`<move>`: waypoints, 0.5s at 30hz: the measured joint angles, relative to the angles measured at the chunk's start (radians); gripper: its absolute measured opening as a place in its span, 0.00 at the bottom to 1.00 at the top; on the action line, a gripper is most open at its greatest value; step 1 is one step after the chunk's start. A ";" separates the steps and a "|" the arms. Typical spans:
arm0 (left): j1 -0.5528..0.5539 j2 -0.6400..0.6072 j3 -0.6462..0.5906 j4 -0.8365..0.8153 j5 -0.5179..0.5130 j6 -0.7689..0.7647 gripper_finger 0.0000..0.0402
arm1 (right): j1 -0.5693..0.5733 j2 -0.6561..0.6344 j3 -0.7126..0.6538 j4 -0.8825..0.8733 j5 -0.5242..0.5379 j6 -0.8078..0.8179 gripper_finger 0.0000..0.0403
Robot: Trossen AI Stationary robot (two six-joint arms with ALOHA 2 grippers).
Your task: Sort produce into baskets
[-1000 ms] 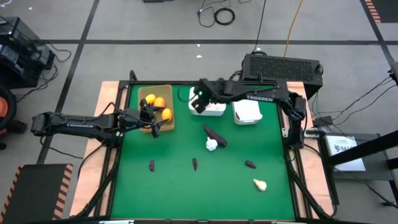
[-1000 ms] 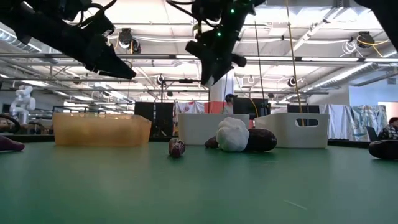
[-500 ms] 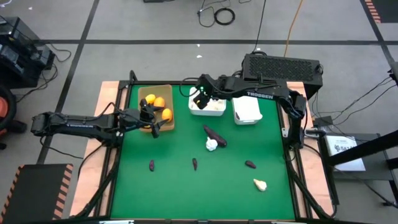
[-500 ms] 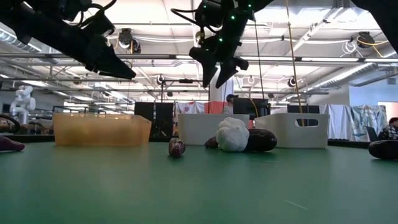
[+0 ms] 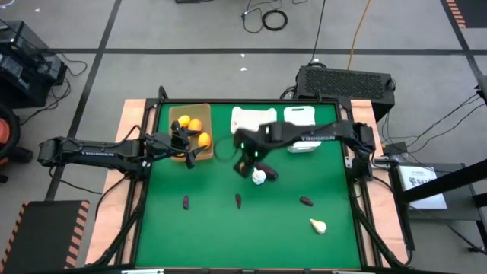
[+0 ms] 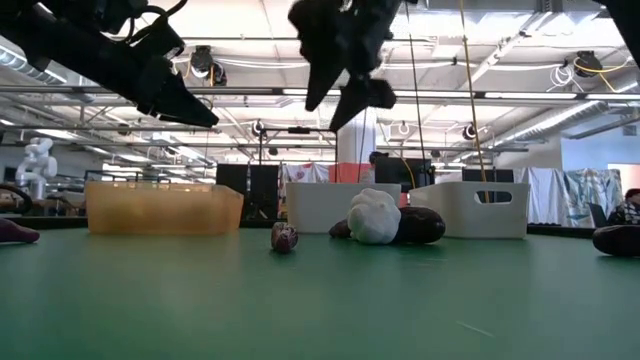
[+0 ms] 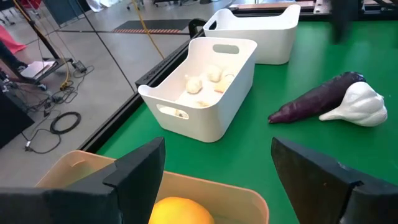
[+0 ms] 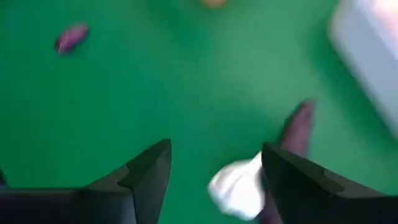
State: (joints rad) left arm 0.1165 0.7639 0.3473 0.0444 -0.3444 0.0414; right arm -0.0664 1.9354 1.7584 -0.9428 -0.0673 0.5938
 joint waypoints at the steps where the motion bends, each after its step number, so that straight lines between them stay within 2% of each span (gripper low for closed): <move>1: 0.000 0.000 0.000 0.000 0.000 0.000 0.75 | 0.026 0.000 0.000 -0.011 0.000 0.016 0.59; 6: 0.000 0.000 0.000 0.000 0.000 0.000 0.75 | 0.165 0.000 -0.001 -0.026 0.043 0.103 0.60; 8: 0.000 0.000 0.000 0.000 0.000 0.000 0.75 | 0.214 0.000 -0.001 -0.017 0.112 0.133 0.60; 12: 0.000 0.000 0.000 0.001 0.000 0.000 0.75 | 0.282 0.011 -0.001 -0.003 0.350 0.193 0.60; 15: 0.000 0.000 0.000 0.005 0.000 0.000 0.75 | 0.289 0.033 -0.001 -0.016 0.402 0.224 0.60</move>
State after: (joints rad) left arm 0.1169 0.7639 0.3473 0.0499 -0.3443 0.0410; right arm 0.2229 1.9679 1.7576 -0.9585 0.3344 0.8182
